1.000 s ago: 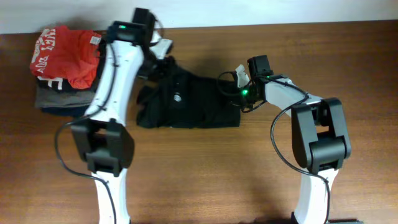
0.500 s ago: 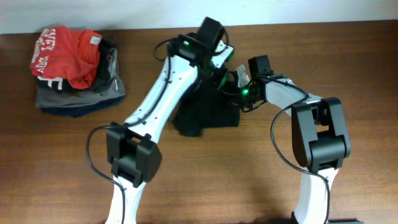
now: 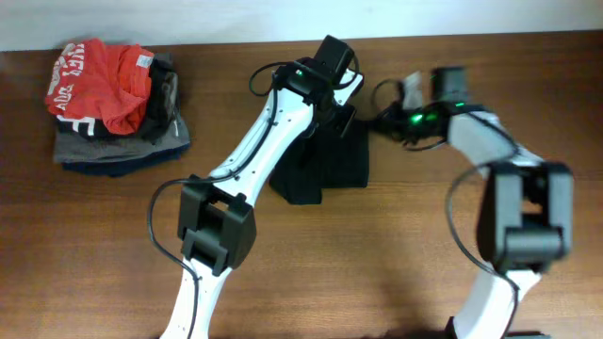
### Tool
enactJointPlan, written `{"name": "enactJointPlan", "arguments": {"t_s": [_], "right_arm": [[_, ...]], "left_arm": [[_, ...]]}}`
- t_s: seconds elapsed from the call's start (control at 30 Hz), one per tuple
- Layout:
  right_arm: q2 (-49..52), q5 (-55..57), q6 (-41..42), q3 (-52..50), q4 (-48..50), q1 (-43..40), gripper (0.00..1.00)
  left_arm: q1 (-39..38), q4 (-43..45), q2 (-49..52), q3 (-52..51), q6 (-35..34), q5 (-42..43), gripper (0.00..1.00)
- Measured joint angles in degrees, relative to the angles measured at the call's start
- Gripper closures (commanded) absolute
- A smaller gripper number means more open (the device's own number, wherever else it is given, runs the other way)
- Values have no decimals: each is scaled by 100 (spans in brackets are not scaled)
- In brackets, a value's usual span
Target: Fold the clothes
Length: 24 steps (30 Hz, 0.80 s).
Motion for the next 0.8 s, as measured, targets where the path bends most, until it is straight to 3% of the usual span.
{"name": "enactJointPlan", "arguments": {"t_s": [0.03, 0.07, 0.1, 0.13, 0.23, 0.33, 0.43, 0.6, 0.8], "right_arm": [[-173, -11, 2, 17, -28, -111, 96], [-415, -37, 2, 52, -68, -271, 96], [-573, -44, 2, 92, -105, -391, 96], [-767, -76, -2, 138, -170, -560, 96], [-866, -146, -90, 168, -479, -675, 94], [-846, -164, -297, 157, -901, -605, 77], [-846, -162, -551, 153, -1266, -400, 69], [-841, 280, -557, 153, -1665, 409, 60], [-841, 1178, 439, 35, -1762, 1344, 47]], "left_arm": [[-7, 94, 15, 0, -11, 0, 62], [-13, 210, 24, 0, -9, -4, 20], [-20, 284, 22, 0, -20, 0, 5], [-44, 461, 24, 7, -20, 0, 1], [-105, 723, 24, 11, -31, 0, 1], [-105, 726, 24, 118, -24, -4, 1], [98, 367, 31, 678, -22, 0, 1], [1163, -546, 31, 2114, -22, -20, 1], [2288, -1335, 28, 2518, -22, -96, 1]]}}
